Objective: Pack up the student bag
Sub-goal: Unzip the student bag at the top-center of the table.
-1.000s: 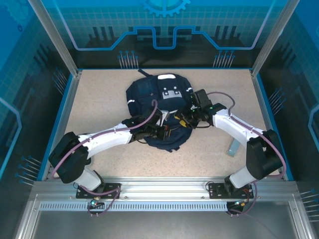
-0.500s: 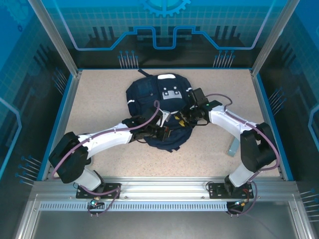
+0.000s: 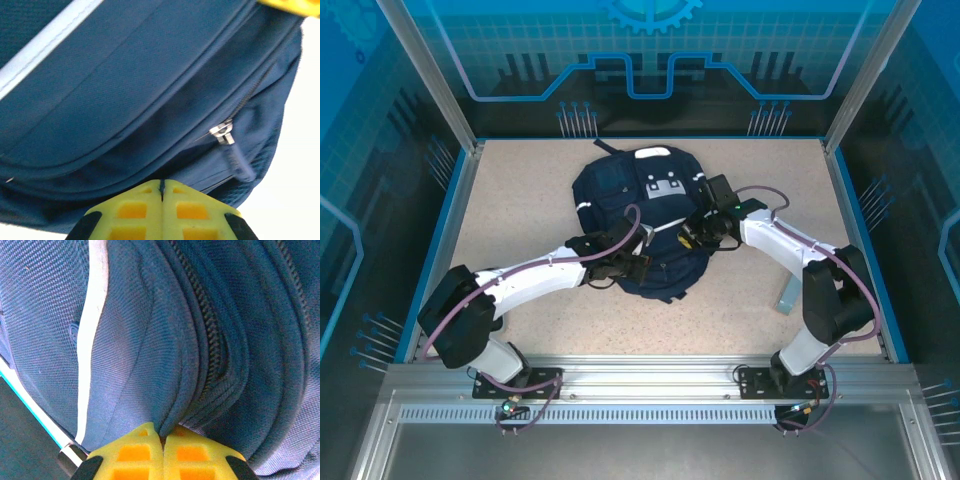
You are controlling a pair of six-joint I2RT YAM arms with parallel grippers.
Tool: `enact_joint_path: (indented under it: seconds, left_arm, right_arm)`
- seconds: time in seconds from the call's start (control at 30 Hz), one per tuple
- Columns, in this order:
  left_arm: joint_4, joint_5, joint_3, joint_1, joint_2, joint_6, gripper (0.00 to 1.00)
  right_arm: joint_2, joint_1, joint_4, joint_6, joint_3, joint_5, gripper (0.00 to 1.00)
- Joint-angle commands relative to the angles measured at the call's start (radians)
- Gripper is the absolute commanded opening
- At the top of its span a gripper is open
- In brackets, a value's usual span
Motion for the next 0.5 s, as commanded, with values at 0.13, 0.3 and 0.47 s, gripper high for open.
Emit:
enact_joint_path:
  seconds: [0.13, 0.3, 0.47]
  left_arm:
    - [-0.02, 0.06, -0.022, 0.013, -0.059, -0.069, 0.17]
    - [0.12, 0.235, -0.027, -0.002, -0.042, -0.238, 0.5]
    - [0.023, 0.098, 0.093, -0.074, 0.065, -0.293, 0.53]
  right_arm:
    - [-0.024, -0.016, 0.005, -0.031, 0.019, 0.001, 0.02]
    - [-0.03, -0.014, 0.013, -0.033, 0.02, -0.015, 0.02]
    - [-0.041, -0.013, 0.013, -0.032, 0.022, -0.02, 0.02]
